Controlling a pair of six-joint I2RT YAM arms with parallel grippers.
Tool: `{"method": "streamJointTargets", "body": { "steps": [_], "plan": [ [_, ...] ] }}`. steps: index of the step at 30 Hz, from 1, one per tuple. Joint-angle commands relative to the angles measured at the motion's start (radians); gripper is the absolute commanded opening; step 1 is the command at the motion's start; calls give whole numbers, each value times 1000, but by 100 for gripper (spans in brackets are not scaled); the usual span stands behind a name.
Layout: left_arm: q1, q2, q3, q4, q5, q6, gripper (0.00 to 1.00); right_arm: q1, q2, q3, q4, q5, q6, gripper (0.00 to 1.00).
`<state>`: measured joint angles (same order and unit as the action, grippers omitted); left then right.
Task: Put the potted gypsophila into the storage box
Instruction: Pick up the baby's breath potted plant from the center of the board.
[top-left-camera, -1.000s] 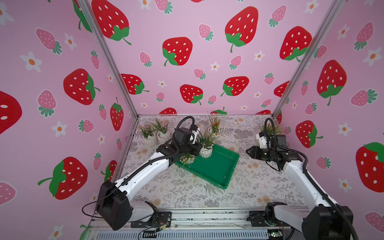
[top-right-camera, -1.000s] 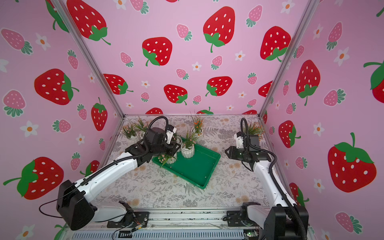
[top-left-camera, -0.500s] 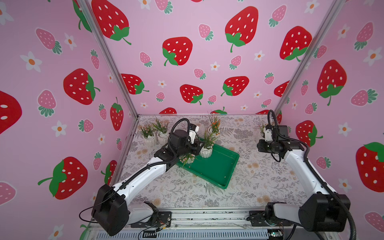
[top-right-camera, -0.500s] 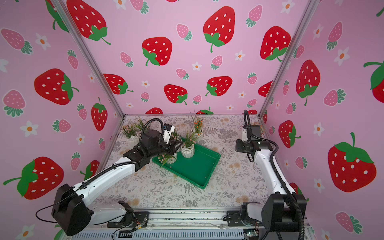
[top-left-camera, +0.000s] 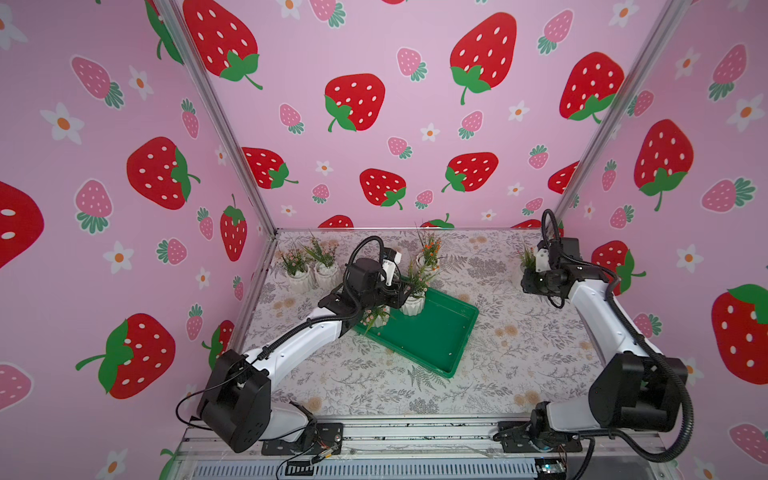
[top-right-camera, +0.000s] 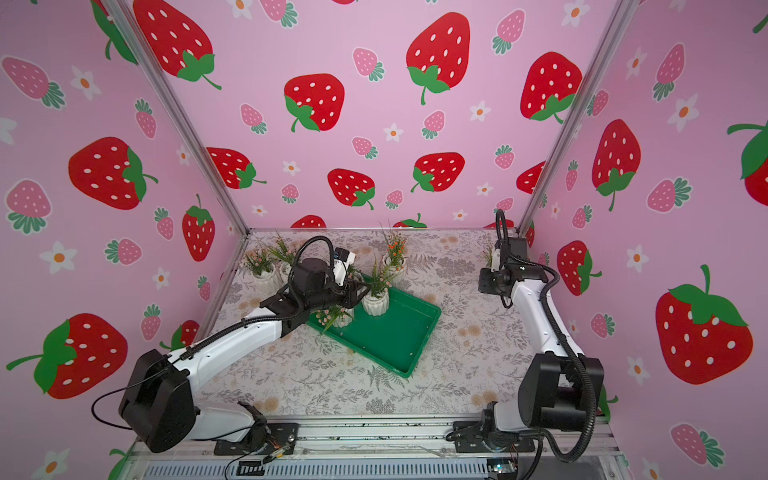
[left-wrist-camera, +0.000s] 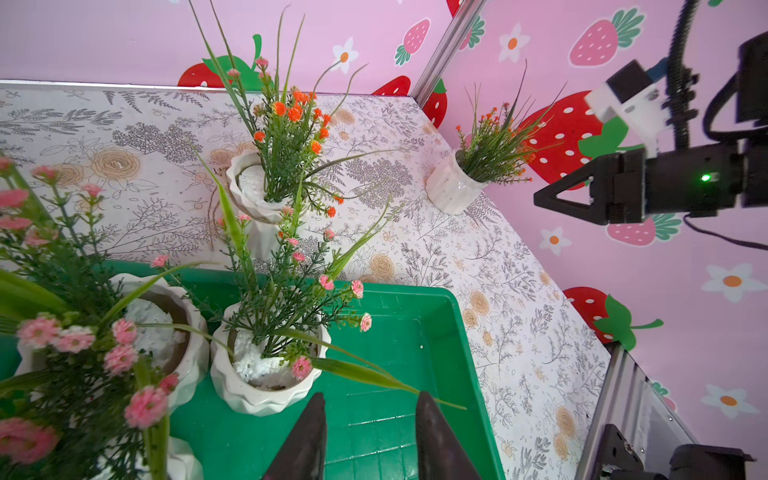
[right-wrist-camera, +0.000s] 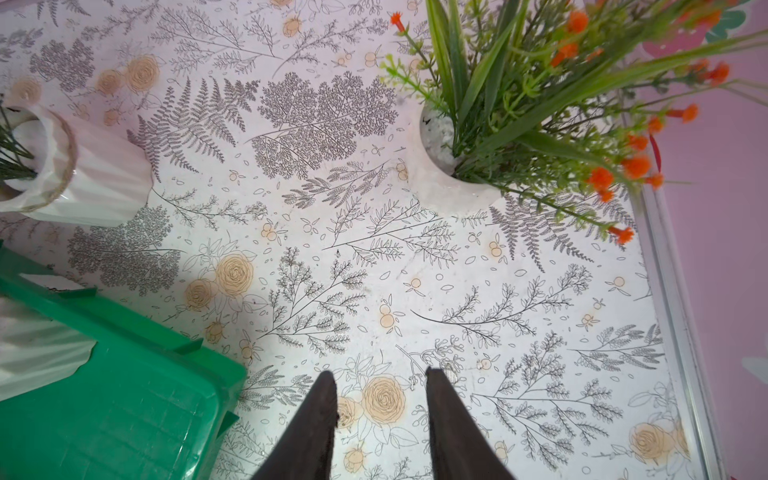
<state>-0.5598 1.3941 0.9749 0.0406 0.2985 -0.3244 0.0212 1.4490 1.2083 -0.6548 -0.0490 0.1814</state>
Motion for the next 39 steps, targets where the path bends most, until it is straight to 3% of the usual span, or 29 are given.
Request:
{"method": "streamJointTargets", "body": {
  "steps": [1, 11, 24, 39],
  "plan": [
    [3, -27, 22, 12, -4, 6, 39, -3, 45, 36, -28, 45, -12, 39],
    [5, -42, 12, -17, -6, 0, 39, -13, 150, 140, -84, 202, -49, 40],
    [6, -73, -8, -29, -14, 18, 39, -9, 331, 308, -89, 131, -109, 35],
    [9, -86, -18, -21, -11, 16, 40, -3, 471, 421, -91, 251, -141, 35]
  ]
}}
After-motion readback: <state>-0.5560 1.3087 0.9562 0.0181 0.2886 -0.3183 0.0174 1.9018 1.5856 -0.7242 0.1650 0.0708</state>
